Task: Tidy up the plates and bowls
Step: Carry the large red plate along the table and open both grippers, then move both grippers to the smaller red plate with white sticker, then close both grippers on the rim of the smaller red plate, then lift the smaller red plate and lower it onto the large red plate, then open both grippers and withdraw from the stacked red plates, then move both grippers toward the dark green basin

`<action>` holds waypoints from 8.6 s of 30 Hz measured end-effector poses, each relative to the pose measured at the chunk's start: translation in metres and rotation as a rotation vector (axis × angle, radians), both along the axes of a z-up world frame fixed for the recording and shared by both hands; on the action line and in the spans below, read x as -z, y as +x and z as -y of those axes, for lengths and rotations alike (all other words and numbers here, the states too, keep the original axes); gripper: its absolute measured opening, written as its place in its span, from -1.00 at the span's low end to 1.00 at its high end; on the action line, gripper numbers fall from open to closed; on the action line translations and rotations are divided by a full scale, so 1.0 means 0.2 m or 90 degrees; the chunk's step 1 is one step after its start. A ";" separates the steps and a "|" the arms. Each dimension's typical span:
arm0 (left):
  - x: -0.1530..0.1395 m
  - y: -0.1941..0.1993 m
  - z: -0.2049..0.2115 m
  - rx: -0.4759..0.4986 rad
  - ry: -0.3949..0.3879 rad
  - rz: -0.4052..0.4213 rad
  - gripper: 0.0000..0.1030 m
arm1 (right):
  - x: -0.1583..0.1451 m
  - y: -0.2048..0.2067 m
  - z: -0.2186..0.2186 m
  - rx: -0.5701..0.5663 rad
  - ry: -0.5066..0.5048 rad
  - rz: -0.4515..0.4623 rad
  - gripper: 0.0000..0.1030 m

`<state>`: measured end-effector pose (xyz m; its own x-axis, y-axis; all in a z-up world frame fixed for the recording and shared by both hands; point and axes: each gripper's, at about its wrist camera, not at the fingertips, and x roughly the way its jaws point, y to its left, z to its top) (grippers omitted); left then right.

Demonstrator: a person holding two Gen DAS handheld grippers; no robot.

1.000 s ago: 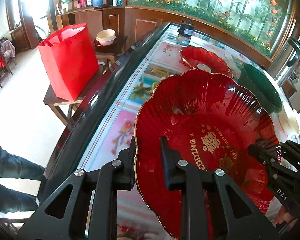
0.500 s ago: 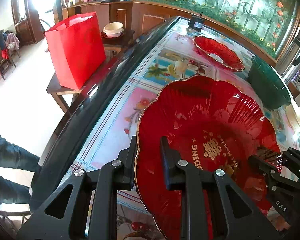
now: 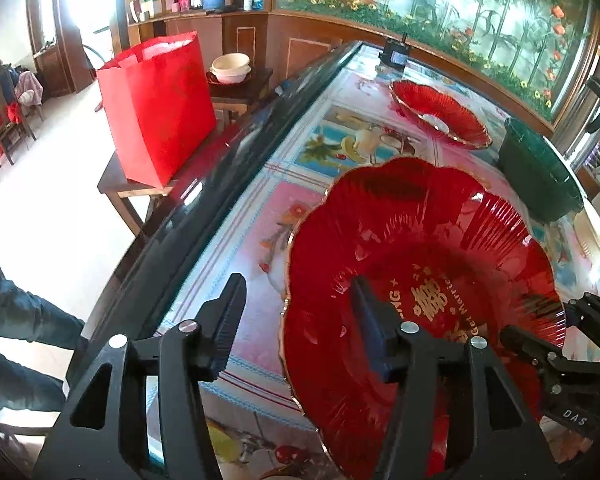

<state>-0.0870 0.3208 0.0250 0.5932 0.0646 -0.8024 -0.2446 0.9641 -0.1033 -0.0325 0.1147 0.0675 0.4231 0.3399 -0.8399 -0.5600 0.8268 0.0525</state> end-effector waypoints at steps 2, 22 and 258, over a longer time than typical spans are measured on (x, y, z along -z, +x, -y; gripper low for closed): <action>-0.01 -0.01 -0.01 -0.002 0.004 0.000 0.06 | -0.01 0.00 0.03 0.004 0.004 -0.001 -0.03; -0.37 0.30 0.11 0.053 0.023 0.050 0.06 | -0.29 0.30 0.16 0.037 0.058 0.026 0.04; -0.33 0.45 1.08 0.143 0.069 0.094 0.18 | -0.21 0.31 1.06 0.234 0.139 -0.035 0.46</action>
<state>0.0025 0.1040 0.0902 0.7119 -0.0003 -0.7023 -0.0144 0.9998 -0.0150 0.0295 -0.0971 0.1086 0.5062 0.3471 -0.7895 -0.2222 0.9370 0.2695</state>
